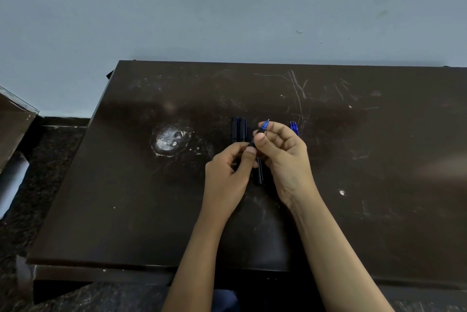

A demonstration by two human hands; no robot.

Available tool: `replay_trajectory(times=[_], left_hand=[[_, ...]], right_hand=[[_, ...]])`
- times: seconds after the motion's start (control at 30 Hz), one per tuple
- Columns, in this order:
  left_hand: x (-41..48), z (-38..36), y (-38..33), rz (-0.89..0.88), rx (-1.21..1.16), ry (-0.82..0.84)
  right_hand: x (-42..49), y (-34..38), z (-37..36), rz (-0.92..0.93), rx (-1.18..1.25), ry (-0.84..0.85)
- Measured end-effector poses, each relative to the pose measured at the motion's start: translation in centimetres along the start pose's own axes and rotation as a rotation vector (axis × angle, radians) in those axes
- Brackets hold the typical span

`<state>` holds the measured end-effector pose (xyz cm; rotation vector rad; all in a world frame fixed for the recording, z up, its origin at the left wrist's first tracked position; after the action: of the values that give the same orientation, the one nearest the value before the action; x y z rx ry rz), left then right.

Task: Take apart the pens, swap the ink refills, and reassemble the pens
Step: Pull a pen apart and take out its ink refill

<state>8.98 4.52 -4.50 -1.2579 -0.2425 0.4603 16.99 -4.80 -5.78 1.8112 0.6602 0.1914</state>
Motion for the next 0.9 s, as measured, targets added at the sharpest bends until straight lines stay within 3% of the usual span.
replay_trajectory(times=[0.57,0.8,0.9], left_hand=[[0.17,-0.2,0.39,0.019,-0.025,0.042],[0.01,-0.33,0.27,0.047,-0.135,0.084],[-0.04,-0.32,0.25,0.048,-0.147,0.109]], right_hand=[[-0.06,0.03,-0.19,-0.028,0.028,0.043],[0.13,0.12,-0.24,-0.081,0.233,0.135],[0.17,0.19,-0.18,-0.042,0.145,0.109]])
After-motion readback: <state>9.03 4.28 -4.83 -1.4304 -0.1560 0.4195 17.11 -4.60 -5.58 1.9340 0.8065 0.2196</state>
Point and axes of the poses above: each hand's wrist, its own x-axis towards the middle knuckle, its own z-axis out of the back of the hand, y = z × x, the point moved 5 cm from there along x, towards the middle knuckle, and after that the axes turned 7 degrees about y, right-handed, at the moved point
